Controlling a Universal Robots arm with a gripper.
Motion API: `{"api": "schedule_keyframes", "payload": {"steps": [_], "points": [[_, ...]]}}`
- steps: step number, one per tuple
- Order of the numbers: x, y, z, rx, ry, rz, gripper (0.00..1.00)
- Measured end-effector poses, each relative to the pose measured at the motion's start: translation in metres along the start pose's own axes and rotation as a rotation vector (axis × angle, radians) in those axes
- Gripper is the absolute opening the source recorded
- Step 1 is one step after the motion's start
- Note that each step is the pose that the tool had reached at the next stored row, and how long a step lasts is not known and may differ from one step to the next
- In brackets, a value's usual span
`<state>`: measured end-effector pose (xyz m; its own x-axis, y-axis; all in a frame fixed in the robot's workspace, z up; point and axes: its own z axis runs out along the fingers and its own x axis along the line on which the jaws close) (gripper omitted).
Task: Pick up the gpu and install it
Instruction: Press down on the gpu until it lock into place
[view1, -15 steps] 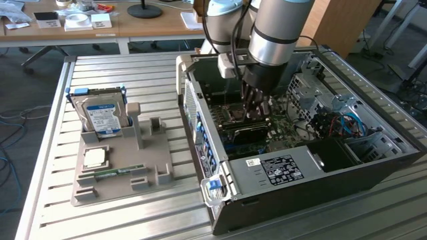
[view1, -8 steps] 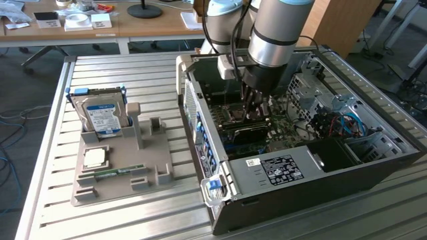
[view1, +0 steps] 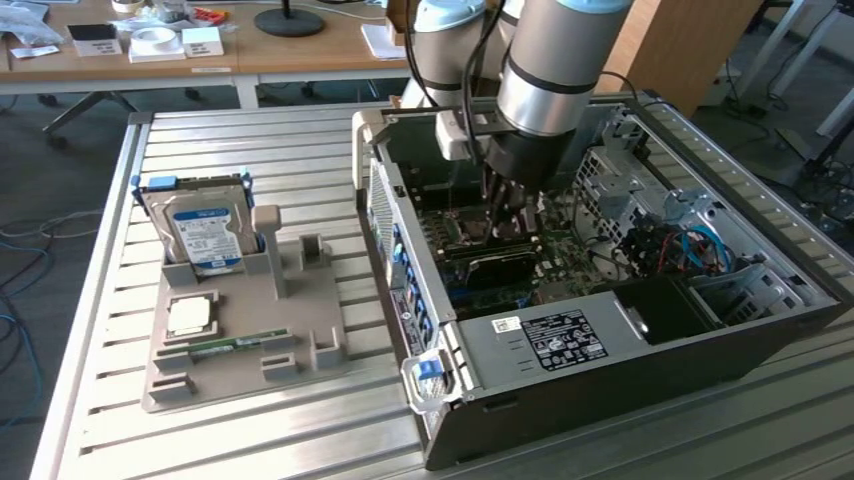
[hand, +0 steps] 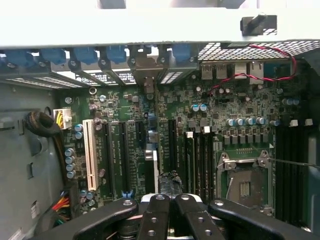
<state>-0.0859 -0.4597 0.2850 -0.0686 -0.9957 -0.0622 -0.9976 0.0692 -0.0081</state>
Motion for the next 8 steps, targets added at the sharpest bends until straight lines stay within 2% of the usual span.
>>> {"api": "schedule_keyframes", "payload": {"steps": [4, 8], "points": [[0.0005, 0.0000, 0.0055, 0.0001, -0.0002, 0.000, 0.11], [0.0008, 0.0000, 0.0063, -0.0001, 0.0001, 0.000, 0.11]]}}
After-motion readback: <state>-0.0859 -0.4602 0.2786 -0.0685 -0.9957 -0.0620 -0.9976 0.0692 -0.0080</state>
